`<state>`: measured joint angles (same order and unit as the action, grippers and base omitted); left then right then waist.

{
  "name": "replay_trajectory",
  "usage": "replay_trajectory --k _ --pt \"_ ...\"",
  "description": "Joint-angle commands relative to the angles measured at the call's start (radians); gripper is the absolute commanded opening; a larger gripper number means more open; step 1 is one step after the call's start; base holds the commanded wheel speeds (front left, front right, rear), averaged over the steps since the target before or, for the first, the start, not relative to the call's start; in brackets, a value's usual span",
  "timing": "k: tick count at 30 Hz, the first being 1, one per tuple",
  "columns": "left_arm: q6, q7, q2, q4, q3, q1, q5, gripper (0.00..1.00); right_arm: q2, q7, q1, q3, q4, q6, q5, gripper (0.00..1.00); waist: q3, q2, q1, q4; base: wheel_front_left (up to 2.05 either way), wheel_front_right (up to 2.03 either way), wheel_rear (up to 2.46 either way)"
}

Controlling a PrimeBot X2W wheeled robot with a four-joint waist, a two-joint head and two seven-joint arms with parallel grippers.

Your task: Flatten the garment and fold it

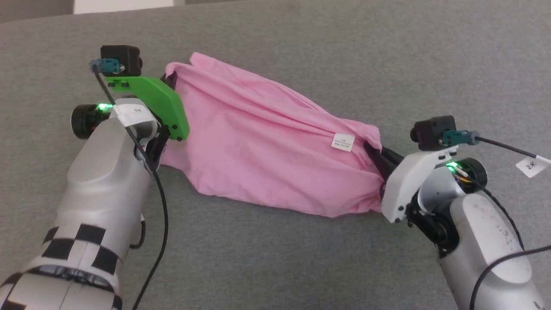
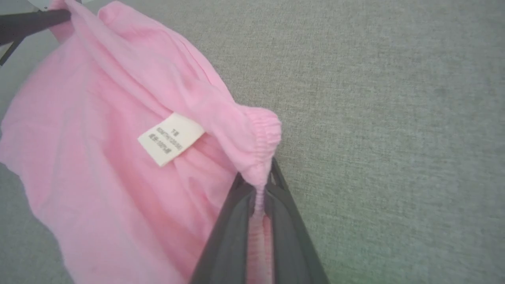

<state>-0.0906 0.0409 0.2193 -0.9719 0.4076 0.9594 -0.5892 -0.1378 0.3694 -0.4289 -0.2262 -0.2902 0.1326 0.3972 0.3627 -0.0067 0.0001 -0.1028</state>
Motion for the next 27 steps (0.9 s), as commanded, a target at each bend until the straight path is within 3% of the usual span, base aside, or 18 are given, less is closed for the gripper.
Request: replay_trajectory --k 1,4,5,6,7,8,16,21,27 --pt "-0.010 -0.018 -0.012 -0.022 0.008 0.034 0.008 0.00 0.000 -0.009 -0.013 -0.008 -0.020 -0.002 0.008 0.00 0.025 0.0067 -0.0001 -0.025 0.00 0.00 0.00" --pt "-0.020 -0.050 -0.027 -0.069 0.021 0.063 0.011 0.00 -0.004 -0.020 -0.025 -0.018 -0.047 -0.002 0.015 0.00 0.028 0.0067 -0.0001 -0.027 0.00 0.00 0.00" --pt "-0.024 -0.052 -0.032 -0.090 0.025 0.070 0.008 0.00 -0.005 -0.022 -0.027 -0.026 -0.055 -0.002 0.019 0.10 0.028 0.0067 -0.0001 -0.029 0.00 0.00 0.00" --pt "-0.026 -0.057 -0.034 -0.103 0.027 0.075 0.006 0.14 -0.005 -0.025 -0.029 -0.033 -0.061 -0.002 0.024 0.25 0.027 0.0067 -0.0001 -0.030 0.00 0.00 0.00" --pt "-0.029 -0.066 -0.037 -0.119 0.027 0.079 0.001 0.86 -0.005 -0.028 -0.030 -0.043 -0.067 -0.002 0.032 0.79 0.023 0.0067 -0.0001 -0.032 0.00 0.00 0.00" --pt "-0.030 -0.072 -0.039 -0.131 0.027 0.082 -0.003 1.00 -0.006 -0.033 -0.031 -0.049 -0.071 -0.002 0.037 1.00 0.021 0.0067 -0.0001 -0.033 0.00 0.00 0.00" --pt "-0.039 -0.178 -0.045 -0.170 0.033 0.069 -0.037 1.00 -0.030 -0.134 0.009 -0.081 -0.074 -0.002 0.049 1.00 -0.041 0.0067 -0.0001 -0.024 0.00 0.00 0.00" --pt "-0.040 -0.258 -0.033 -0.129 0.046 0.031 -0.056 1.00 -0.028 -0.268 0.079 -0.028 -0.007 -0.002 0.004 1.00 -0.092 0.0067 -0.0001 -0.004 0.00 0.00 0.00" --pt "-0.040 -0.282 0.008 -0.067 0.048 -0.069 -0.096 1.00 0.003 -0.380 0.187 0.051 0.104 -0.002 -0.089 1.00 -0.150 0.0067 -0.0001 0.009 0.00 0.00 0.00"
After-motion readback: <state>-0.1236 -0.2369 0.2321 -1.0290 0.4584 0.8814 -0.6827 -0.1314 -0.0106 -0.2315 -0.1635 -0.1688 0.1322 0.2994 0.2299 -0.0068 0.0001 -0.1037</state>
